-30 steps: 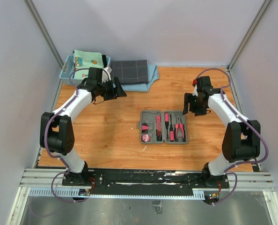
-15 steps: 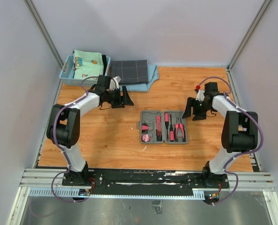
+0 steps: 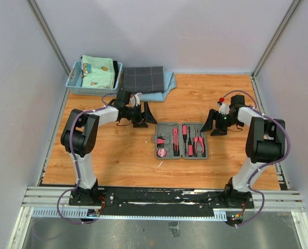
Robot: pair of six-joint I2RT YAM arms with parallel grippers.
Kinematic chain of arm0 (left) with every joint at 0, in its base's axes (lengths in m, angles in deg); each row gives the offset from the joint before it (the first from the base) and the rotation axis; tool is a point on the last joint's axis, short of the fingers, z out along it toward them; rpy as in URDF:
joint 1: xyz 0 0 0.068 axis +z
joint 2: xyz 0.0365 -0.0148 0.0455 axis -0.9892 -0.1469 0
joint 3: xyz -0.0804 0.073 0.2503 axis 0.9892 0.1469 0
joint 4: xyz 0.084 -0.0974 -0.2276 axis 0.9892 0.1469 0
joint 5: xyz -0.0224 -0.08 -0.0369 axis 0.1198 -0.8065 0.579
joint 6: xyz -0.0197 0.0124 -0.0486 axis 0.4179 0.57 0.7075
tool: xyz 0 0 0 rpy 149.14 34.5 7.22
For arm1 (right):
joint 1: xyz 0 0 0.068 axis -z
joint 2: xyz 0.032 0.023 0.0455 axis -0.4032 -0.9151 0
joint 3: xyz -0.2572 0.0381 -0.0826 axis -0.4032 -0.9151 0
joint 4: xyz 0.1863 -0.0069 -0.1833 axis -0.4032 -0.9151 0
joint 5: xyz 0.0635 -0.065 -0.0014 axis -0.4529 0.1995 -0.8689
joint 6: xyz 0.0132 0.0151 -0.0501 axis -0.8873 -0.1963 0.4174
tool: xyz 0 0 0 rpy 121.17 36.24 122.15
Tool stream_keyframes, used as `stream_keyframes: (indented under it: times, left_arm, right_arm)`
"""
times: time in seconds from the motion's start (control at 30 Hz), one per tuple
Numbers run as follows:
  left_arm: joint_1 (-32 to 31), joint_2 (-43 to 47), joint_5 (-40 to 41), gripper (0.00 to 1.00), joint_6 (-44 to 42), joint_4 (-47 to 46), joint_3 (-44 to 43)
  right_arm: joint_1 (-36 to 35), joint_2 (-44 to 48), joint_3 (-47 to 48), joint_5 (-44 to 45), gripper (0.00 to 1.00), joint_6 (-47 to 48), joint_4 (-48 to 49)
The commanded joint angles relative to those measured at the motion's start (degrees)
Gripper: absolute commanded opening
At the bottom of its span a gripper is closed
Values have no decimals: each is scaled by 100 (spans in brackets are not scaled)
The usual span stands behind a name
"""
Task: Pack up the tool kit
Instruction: Close the toolbox at the center of the board.
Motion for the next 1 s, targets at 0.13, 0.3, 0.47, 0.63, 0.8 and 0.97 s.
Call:
stream_keyframes:
  times: [0.13,0.3,0.47,0.63,0.8,0.97]
  left_arm:
    - [-481,-341,-251,80,415,-416,293]
    - [-639,-538,-424,81,754,-845,524]
    - [-777,-738,-551,81,921,-1123,444]
    - [-804,-766,-720,82,1101,-1224,211]
    - [-804,-546,-859,82,1426,-1388,-9]
    - [-808,-351,-912,82,1634,-1436,-256]
  right_arm:
    - [-10,-282,-113,-64,70,55,11]
    - [-116,-530,-1,-400,70,4,23]
    - [-308,-744,105,-789,71,-19,21]
    - [-389,-650,239,-1074,70,-137,23]
    - [-389,-331,438,-1297,70,-270,-65]
    - [-389,-148,582,-1479,70,-415,-111]
